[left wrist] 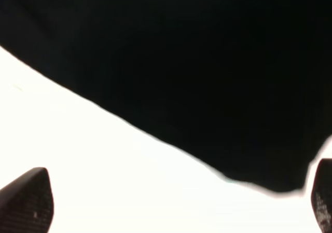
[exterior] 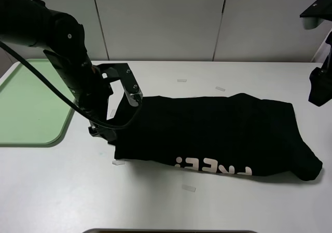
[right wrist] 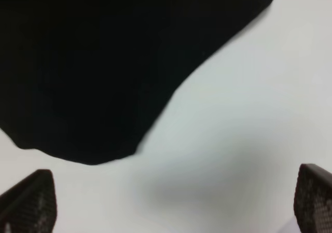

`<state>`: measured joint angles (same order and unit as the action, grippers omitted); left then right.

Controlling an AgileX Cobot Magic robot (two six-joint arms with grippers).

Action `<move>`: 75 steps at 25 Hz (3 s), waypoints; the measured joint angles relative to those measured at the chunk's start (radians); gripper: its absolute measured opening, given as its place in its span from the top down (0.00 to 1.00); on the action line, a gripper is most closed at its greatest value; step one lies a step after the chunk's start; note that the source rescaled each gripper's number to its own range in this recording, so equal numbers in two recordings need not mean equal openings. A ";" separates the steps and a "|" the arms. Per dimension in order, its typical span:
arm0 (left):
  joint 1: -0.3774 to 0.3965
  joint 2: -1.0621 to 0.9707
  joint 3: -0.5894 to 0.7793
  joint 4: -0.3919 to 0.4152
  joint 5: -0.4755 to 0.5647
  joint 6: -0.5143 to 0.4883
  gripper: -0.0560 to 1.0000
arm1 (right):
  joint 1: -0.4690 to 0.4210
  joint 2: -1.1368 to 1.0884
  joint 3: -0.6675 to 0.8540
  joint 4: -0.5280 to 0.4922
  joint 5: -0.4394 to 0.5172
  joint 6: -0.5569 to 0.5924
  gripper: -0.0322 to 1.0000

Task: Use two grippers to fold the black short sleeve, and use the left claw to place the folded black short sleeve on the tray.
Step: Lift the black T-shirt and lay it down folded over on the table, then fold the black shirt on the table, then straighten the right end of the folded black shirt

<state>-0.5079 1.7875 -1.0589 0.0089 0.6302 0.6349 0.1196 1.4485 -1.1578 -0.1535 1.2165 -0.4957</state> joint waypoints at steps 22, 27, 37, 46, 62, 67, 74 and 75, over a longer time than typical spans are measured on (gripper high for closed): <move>0.000 -0.595 0.003 0.000 0.228 -0.384 0.00 | 0.000 -0.127 0.000 0.180 0.002 0.223 0.00; 0.000 -0.769 0.059 0.003 0.239 -0.450 0.00 | 0.000 -0.154 0.000 0.206 0.003 0.248 0.00; 0.000 -1.191 0.232 0.003 0.271 -0.563 0.00 | 0.000 -0.157 0.000 0.254 0.003 0.252 0.00; 0.000 -1.579 0.399 -0.009 0.326 -0.574 0.00 | 0.000 -0.157 0.000 0.254 0.003 0.252 0.00; 0.000 -1.753 0.565 -0.009 0.427 -0.643 0.00 | 0.000 -0.157 0.000 0.264 0.003 0.252 0.00; 0.000 -1.755 0.565 -0.009 0.428 -0.644 0.00 | 0.000 -0.157 0.000 0.265 0.003 0.252 0.00; 0.006 -1.755 0.565 -0.009 0.428 -0.644 0.00 | 0.000 -0.157 0.000 0.265 -0.006 0.252 0.00; 0.017 -1.755 0.565 -0.009 0.428 -0.644 0.00 | 0.000 -0.157 0.000 0.266 -0.023 0.252 0.00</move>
<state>-0.4908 0.0329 -0.4942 0.0000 1.0579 -0.0087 0.1196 1.2912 -1.1578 0.1121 1.1936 -0.2433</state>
